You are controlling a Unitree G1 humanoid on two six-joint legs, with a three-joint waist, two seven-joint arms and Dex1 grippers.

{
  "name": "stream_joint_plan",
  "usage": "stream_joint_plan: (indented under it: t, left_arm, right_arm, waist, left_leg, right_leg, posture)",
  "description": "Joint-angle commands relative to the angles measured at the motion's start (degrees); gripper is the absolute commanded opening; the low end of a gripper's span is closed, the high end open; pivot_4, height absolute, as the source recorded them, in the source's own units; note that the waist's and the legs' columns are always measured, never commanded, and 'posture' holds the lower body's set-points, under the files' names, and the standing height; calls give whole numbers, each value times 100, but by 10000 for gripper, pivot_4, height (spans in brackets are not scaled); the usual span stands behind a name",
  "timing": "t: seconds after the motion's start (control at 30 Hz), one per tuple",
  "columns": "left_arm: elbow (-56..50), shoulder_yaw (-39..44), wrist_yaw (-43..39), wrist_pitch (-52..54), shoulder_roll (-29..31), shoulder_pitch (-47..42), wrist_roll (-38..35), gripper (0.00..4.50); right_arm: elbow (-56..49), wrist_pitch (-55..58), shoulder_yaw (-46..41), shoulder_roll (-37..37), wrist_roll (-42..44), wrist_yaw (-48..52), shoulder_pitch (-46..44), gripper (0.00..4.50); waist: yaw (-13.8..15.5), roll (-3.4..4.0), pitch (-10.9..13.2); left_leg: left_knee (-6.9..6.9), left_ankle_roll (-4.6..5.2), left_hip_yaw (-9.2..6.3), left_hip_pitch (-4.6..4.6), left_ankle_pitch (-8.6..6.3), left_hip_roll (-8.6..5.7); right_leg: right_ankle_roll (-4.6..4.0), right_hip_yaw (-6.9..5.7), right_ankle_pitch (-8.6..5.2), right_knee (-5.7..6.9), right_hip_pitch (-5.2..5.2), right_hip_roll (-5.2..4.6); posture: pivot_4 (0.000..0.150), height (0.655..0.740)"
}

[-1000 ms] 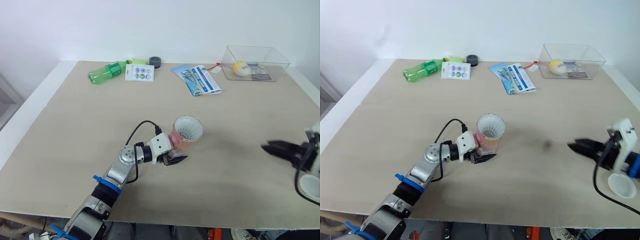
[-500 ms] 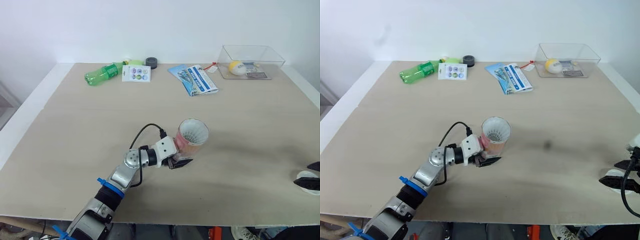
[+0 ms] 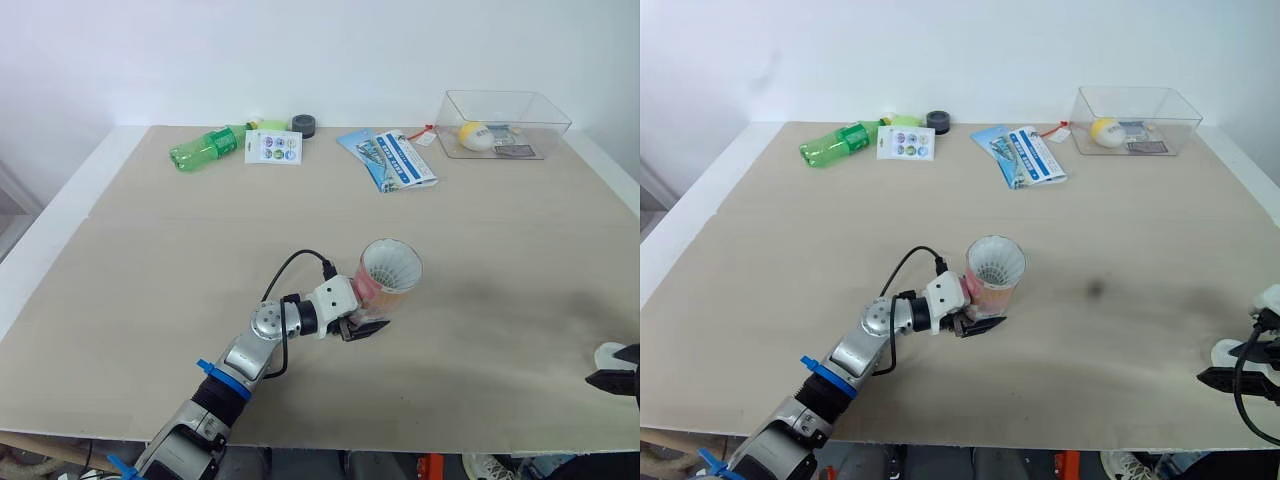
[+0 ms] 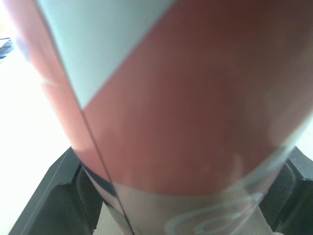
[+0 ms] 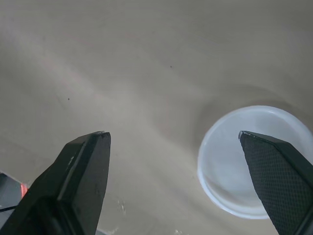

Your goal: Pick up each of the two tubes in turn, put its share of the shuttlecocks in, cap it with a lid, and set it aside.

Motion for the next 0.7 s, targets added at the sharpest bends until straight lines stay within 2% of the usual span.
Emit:
stream_joint_plan:
  t: [0.03, 0.2, 0.23, 0.27, 0.37, 0.53, 0.7]
  left_arm:
    - [-277, -32, 30, -7, -56, -18, -10, 36902]
    - [-317, -38, 32, 38, -52, 6, -12, 36902]
    - [-333, -40, 29, 50, -49, 16, -15, 36902]
    - [-345, -42, 25, 61, -46, 24, -18, 36902]
    - [-353, -45, 22, 80, -46, 26, -18, 36902]
    - [-343, -23, 31, 101, -56, -12, -31, 36902]
    - [-293, -12, 20, 85, -55, -55, -27, 36902]
  right_arm:
    - [170, -123, 163, 42, -54, -50, -140, 44891]
    - [379, -265, 426, 57, -145, -76, -218, 44891]
    - [415, -295, 472, 54, -165, -87, -243, 39737]
    - [452, -310, 517, 49, -183, -95, -265, 37263]
    - [600, -414, 617, 38, -257, -120, -354, 20594]
    - [925, -649, 792, -22, -432, -86, -480, 433]
    - [1111, -929, 914, -10, -510, -67, -648, 433]
  waist:
    - [13, 1, 0]
    - [16, 2, -1]
    - [17, 1, -1]
    - [17, 2, -1]
    - [17, 1, -1]
    - [17, 1, -1]
    - [18, -7, -2]
  left_leg:
    - [0, 0, 0, 0, 0, -1]
    - [-2, 0, -1, 0, 0, -1]
    - [-1, 0, -1, 0, 0, -1]
    - [0, 0, -1, 0, 0, -1]
    - [0, 0, -2, 1, 0, 0]
    - [-1, 0, -3, 1, 0, 0]
    - [2, 0, -3, 2, 0, -1]
  right_leg:
    - [0, 0, 0, 0, 0, 0]
    - [0, 0, -1, 0, 0, 1]
    - [0, 0, -1, 0, 0, 1]
    - [0, 0, -1, 0, 1, 0]
    - [1, -1, 0, 0, 2, 1]
    - [0, -1, -1, 0, 2, 1]
    - [1, -1, 0, 0, 6, 1]
  posture:
    - [1500, 7400]
    - [1500, 7400]
    - [1500, 7400]
    - [1500, 7400]
    - [1500, 7400]
    - [1500, 7400]
    - [1500, 7400]
